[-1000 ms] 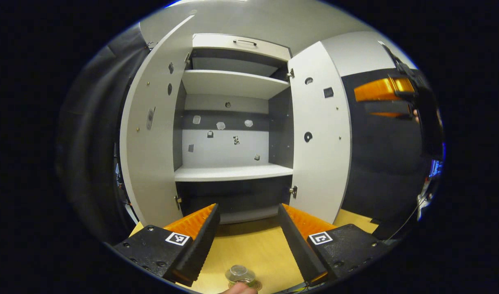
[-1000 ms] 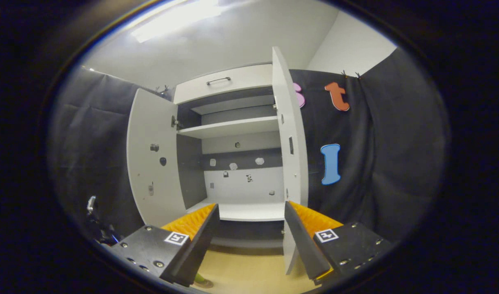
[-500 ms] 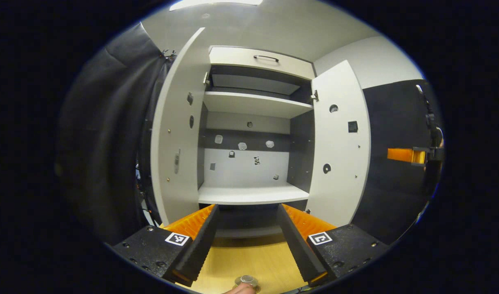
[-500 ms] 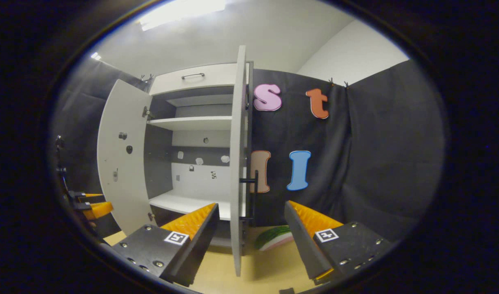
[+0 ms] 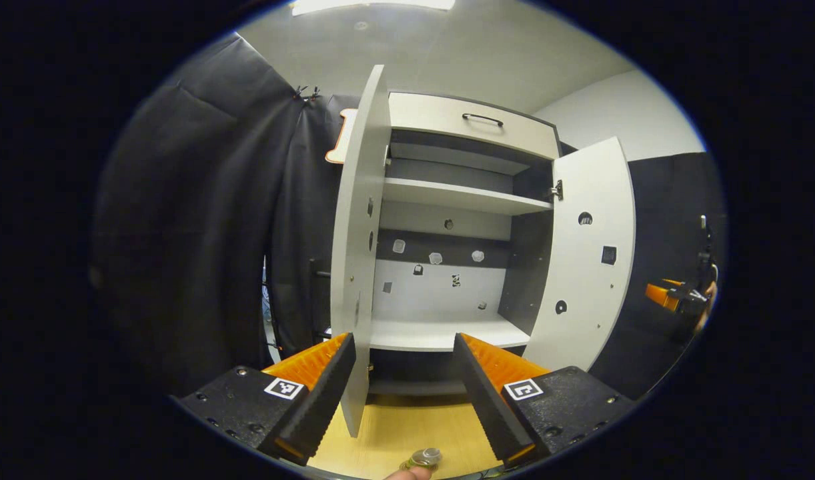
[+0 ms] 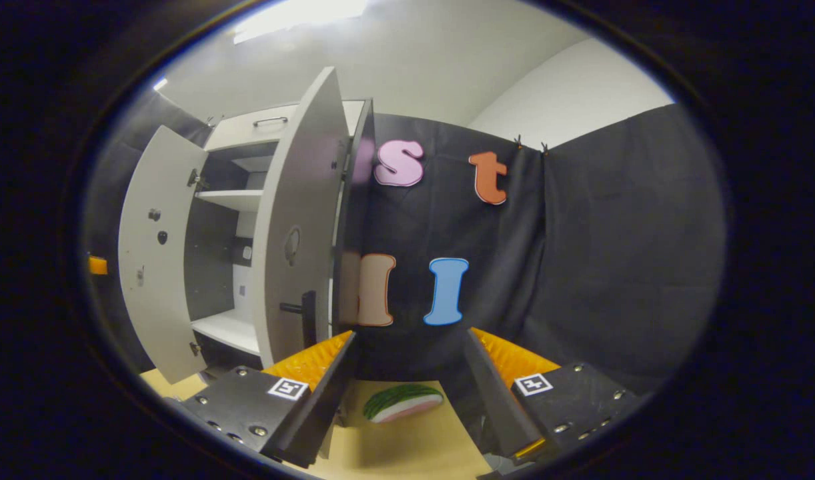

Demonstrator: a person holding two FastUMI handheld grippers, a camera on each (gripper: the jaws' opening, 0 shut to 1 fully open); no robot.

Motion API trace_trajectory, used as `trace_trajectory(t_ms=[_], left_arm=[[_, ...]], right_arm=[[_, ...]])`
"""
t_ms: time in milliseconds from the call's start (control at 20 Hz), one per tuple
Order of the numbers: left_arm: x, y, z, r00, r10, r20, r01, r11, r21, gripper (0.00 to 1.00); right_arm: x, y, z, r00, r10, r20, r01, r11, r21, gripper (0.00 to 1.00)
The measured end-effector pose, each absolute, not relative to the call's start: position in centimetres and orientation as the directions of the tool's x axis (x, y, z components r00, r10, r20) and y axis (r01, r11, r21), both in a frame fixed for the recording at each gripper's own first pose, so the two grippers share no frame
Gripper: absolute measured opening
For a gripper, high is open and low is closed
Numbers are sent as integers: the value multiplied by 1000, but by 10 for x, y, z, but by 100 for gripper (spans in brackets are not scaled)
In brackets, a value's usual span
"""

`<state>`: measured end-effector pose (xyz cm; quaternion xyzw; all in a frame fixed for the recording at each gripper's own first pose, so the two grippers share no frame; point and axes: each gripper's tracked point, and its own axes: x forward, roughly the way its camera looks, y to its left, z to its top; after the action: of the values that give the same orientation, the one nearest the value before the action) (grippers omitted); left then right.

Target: Grasp the bottle in the cabinet with the left hand and place it on the coaster, then close the right door with the right hand and the left door with the left hand.

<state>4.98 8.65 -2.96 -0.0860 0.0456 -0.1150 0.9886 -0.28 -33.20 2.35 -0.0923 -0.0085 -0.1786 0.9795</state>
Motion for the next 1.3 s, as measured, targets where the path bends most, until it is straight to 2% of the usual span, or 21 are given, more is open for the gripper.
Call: trace_trajectory(t_ms=[100, 150, 200, 300, 350, 400, 450, 500, 550, 600, 700, 750, 800, 1000, 1050, 1100, 1200, 1250, 1300], left_arm=[[48, 100, -12, 976, -216, -42, 206, 964, -170, 94], [47, 109, -6, 980, -196, -26, 189, 968, -163, 89], [44, 116, -3, 983, -184, -15, 179, 970, -163, 89], [37, 130, 1, 986, -165, -13, 159, 966, -203, 93], [32, 136, 1, 986, -163, -20, 155, 962, -226, 89], [29, 145, 4, 988, -155, -16, 147, 961, -234, 93], [28, 157, 7, 990, -140, -8, 135, 965, -223, 94], [26, 168, 10, 992, -122, -1, 120, 973, -196, 93], [23, 179, 11, 995, -101, 3, 100, 982, -162, 89], [21, 189, 13, 997, -80, 8, 80, 988, -131, 93], [15, 196, 19, 998, -63, 22, 64, 993, -97, 93], [13, 198, 20, 998, -59, 24, 61, 994, -94, 89], [12, 196, 21, 998, -64, 23, 66, 992, -103, 94], [10, 186, 10, 995, -102, 8, 101, 981, -168, 94], [11, 189, 2, 995, -99, -9, 96, 979, -181, 94], [10, 192, -4, 995, -93, -26, 87, 978, -191, 94], [7, 202, -6, 997, -71, -30, 63, 976, -206, 95], [7, 207, -6, 998, -55, -19, 50, 977, -208, 95], [3, 211, -6, 999, -47, -12, 43, 977, -211, 95]], right_arm=[[14, -339, 17, 939, -344, 24, 344, 929, -137, 97], [17, -347, 7, 938, -347, 13, 345, 930, -126, 94], [22, -351, 2, 935, -354, 3, 352, 928, -124, 97], [41, -345, 1, 942, -336, 1, 333, 935, -122, 97], [50, -342, 1, 947, -321, 6, 320, 941, -115, 97], [61, -332, 0, 954, -298, -2, 297, 950, -98, 97], [72, -315, -5, 968, -251, -24, 249, 965, -79, 94], [84, -309, -9, 967, -253, -27, 249, 964, -95, 97], [85, -299, -3, 970, -241, -3, 239, 962, -132, 85], [86, -294, -2, 971, -237, 16, 237, 959, -154, 81], [83, -285, -8, 970, -242, 0, 241, 962, -126, 78], [83, -280, -10, 969, -246, -9, 244, 963, -112, 78], [84, -273, -11, 970, -244, -12, 241, 963, -118, 78], [94, -248, -14, 969, -242, -56, 235, 966, -107, 81], [96, -232, -20, 970, -235, -64, 228, 968, -104, 81], [100, -220, -20, 971, -229, -63, 222, 970, -103, 77], [107, -207, -22, 974, -219, -58, 212, 972, -101, 78], [109, -204, -22, 973, -226, -57, 219, 971, -97, 82], [112, -203, -21, 971, -231, -59, 225, 970, -93, 80]])
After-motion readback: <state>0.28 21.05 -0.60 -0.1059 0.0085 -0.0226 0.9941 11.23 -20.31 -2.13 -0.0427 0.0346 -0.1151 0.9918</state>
